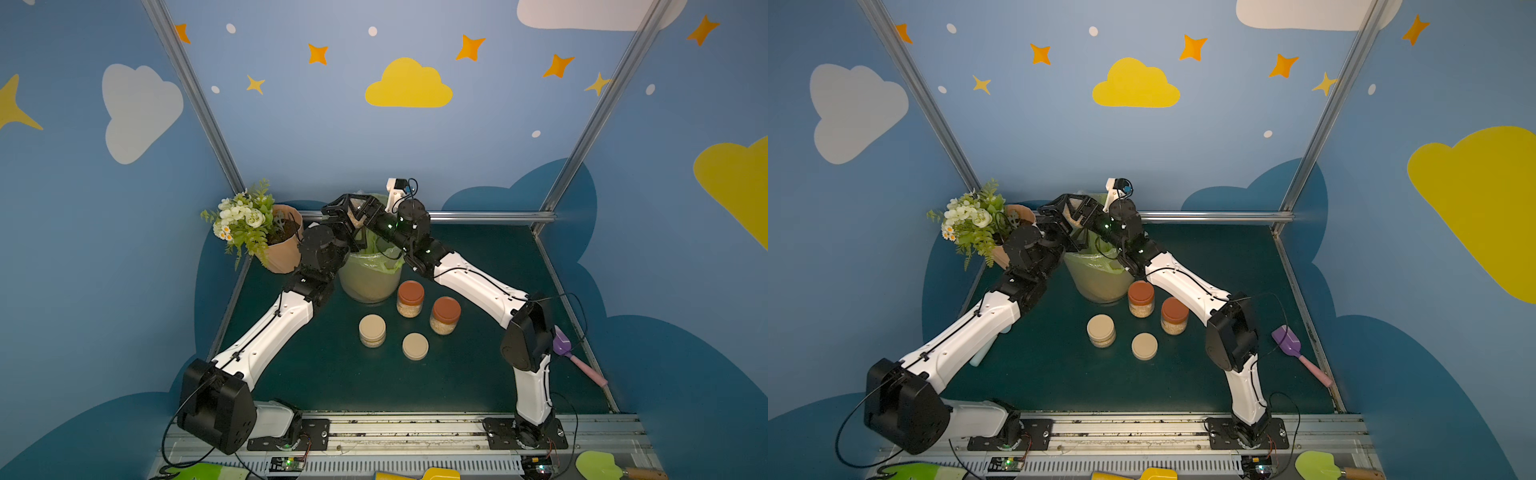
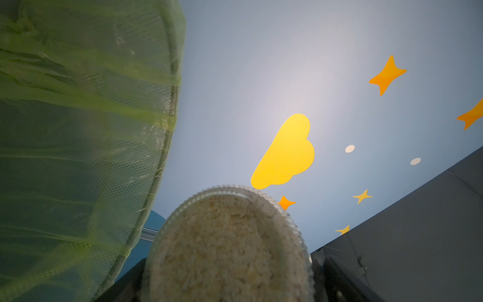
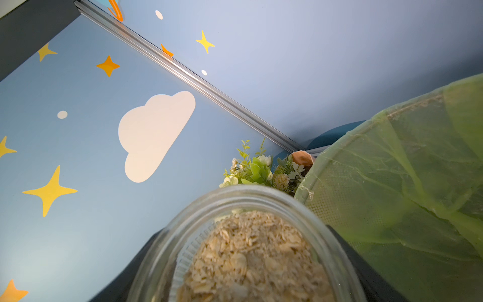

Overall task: Empty expired oatmeal from jars
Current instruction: Pour the expired oatmeal into the trash bin.

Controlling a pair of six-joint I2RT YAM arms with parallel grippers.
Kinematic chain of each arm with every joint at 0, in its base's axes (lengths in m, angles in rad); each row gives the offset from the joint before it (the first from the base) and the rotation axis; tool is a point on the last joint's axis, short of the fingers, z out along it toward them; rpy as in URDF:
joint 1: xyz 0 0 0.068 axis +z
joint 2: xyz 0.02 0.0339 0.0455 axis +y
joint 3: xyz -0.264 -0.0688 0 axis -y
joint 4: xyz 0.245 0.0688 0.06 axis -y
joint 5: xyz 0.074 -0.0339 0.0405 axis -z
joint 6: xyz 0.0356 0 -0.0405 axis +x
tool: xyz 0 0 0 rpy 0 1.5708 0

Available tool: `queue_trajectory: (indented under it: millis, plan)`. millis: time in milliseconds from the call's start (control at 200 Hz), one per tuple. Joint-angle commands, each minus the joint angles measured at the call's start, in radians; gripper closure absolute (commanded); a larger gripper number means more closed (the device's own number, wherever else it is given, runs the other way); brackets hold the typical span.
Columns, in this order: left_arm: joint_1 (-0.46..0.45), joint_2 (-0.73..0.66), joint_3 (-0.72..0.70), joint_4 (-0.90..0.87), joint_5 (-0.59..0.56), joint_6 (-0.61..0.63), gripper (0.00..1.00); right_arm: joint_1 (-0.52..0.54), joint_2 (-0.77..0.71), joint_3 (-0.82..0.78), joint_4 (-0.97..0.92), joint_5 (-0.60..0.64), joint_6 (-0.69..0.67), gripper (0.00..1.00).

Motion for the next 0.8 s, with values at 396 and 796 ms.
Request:
queue_trajectory:
  millis: [396,796]
  plan:
    - [-0.017,0.009,-0.038,0.114,-0.123,-0.062,0.01,0.009,-0.038,0.009,0.100,0.011,0.022,0.64]
    - [-0.020,0.078,0.001,0.144,-0.074,-0.080,0.02,0.004,-0.023,0.021,0.103,-0.040,0.022,0.65]
